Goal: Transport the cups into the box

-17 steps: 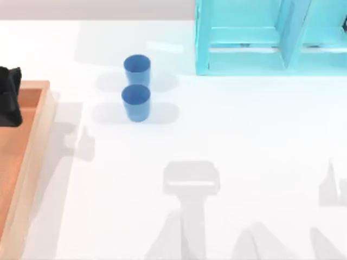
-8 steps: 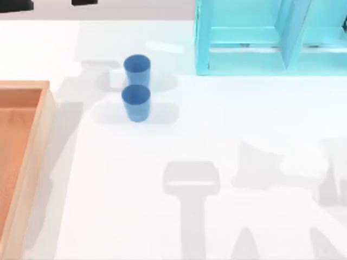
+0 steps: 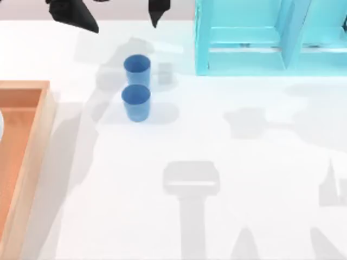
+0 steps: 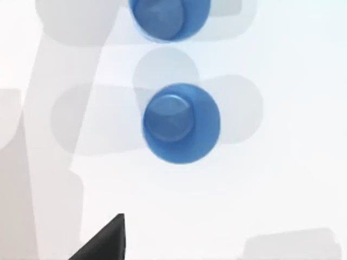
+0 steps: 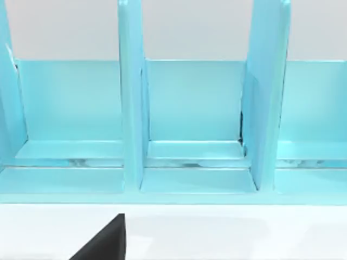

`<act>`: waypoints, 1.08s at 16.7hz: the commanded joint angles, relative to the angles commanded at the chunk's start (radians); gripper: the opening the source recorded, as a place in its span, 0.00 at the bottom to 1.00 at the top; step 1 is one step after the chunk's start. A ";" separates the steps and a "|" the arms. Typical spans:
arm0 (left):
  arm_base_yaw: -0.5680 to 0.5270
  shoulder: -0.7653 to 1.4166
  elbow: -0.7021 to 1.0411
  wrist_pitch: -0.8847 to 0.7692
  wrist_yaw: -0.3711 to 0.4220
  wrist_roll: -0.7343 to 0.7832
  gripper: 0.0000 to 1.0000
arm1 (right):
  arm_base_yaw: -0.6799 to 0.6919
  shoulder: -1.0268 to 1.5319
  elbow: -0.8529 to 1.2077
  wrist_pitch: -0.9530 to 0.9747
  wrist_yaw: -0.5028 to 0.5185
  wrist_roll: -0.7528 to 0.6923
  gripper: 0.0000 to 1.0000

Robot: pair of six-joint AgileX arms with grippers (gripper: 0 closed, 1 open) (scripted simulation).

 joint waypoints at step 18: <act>-0.072 0.454 0.450 -0.233 -0.090 -0.110 1.00 | 0.000 0.000 0.000 0.000 0.000 0.000 1.00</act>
